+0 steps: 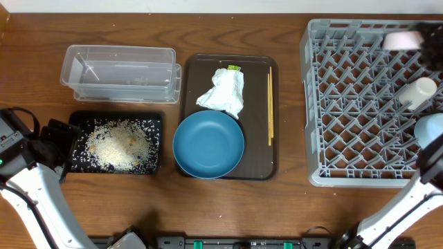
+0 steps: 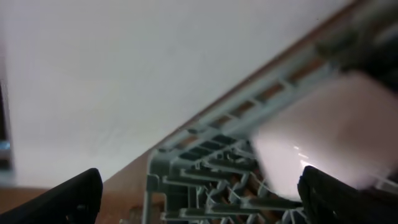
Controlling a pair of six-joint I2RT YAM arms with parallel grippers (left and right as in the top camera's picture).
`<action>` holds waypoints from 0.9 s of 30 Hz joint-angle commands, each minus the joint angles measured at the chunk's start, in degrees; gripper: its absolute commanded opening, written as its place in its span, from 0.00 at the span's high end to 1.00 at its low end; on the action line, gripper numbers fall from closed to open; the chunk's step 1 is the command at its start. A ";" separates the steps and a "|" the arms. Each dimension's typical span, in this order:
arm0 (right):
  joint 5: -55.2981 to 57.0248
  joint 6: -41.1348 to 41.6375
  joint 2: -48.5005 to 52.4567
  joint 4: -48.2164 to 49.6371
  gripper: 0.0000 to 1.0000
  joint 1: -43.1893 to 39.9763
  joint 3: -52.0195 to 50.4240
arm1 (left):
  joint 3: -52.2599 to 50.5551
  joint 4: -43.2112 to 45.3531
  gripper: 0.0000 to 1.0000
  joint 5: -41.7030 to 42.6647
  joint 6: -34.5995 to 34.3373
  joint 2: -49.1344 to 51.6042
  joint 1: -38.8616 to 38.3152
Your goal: Sort waste into correct bins and load items into the dishwasher rack
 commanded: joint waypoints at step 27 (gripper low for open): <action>67.19 -13.18 7.93 6.51 0.98 18.84 0.37 | 0.94 -0.22 0.11 0.07 -0.50 0.00 0.22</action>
